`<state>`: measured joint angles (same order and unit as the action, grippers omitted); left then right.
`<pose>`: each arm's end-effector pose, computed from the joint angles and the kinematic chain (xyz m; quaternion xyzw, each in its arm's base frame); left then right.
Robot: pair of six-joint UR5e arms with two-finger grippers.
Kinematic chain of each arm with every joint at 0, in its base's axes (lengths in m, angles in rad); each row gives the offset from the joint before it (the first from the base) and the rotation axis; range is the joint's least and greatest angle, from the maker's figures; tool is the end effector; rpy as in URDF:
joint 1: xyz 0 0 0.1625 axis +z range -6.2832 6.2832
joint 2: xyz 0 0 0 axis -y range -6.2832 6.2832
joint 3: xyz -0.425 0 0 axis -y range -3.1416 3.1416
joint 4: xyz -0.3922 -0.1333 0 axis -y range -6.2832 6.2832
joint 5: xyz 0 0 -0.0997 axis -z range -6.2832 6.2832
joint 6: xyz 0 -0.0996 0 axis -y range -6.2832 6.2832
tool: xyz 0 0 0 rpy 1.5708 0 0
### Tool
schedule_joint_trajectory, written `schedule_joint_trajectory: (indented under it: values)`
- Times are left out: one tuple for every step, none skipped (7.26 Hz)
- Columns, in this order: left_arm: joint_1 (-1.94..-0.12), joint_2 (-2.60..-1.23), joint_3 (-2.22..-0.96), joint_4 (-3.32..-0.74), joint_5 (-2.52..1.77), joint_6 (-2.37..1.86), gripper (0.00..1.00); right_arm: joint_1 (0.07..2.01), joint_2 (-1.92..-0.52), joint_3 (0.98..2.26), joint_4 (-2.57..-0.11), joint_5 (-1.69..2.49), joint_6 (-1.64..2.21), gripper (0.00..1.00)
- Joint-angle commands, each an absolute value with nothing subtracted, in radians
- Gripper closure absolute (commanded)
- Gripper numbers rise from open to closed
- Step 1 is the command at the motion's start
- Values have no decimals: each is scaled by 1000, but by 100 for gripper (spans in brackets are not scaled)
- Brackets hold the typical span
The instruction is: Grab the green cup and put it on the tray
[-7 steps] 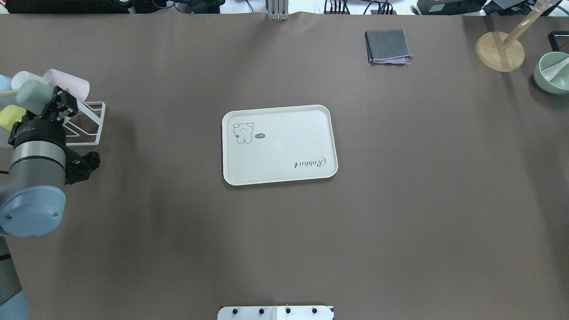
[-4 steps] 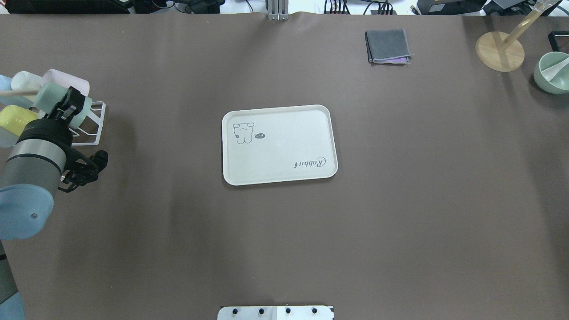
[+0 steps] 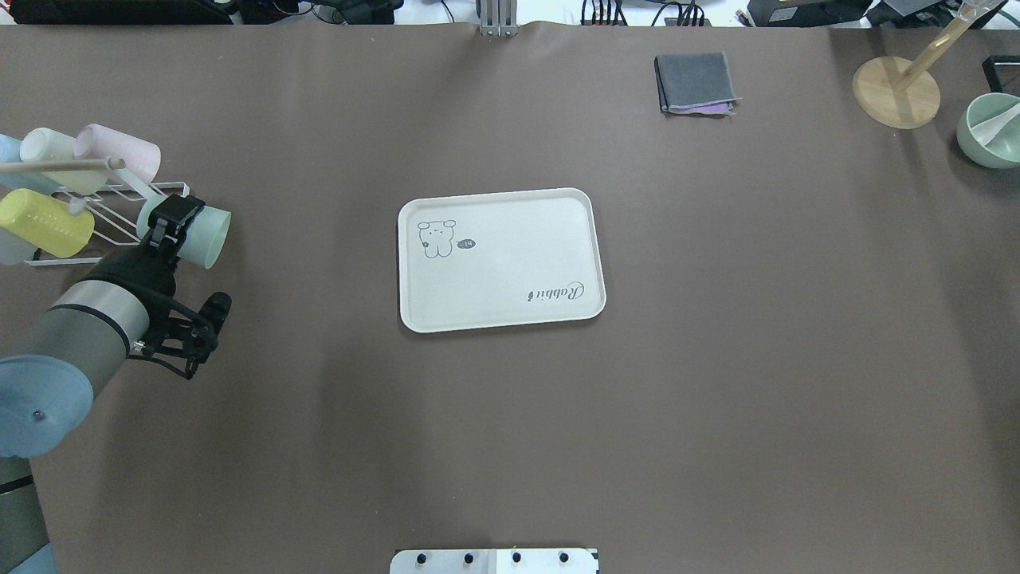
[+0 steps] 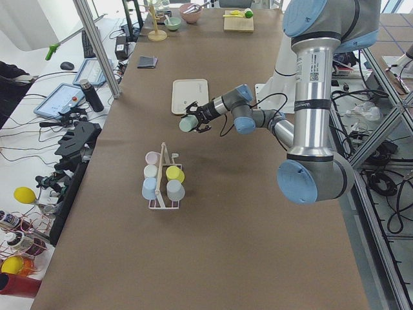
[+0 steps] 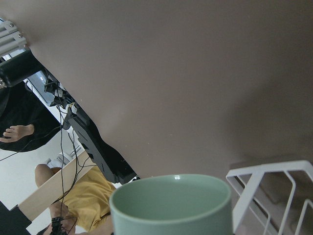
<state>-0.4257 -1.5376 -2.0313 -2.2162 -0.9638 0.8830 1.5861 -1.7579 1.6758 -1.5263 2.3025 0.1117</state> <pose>0.3426 -0.3641 0.3762 0.5170 -0.1910 0.6157 0.5631 0.0730 -0.4076 0.6900 -0.0348 -0.3564 0.0660 0.9313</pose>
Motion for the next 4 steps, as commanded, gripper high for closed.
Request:
schedule_joint_trajectory:
  values:
    - [-378,-1589,-2040,-2360,-1023,800,91,1586,-1758,1675,-1526,2303,112,0]
    - [-349,-1641,-2055,-2359,-1025,729,91,1586,-1758,1675,-1526,2303,112,0]
    - [-347,-1710,-2054,-2361,-1055,721,91,1586,-1759,1675,-1526,2303,112,0]
    - [-328,-1791,-2031,-2355,-1081,701,91,1586,-1759,1675,-1526,2303,110,0]
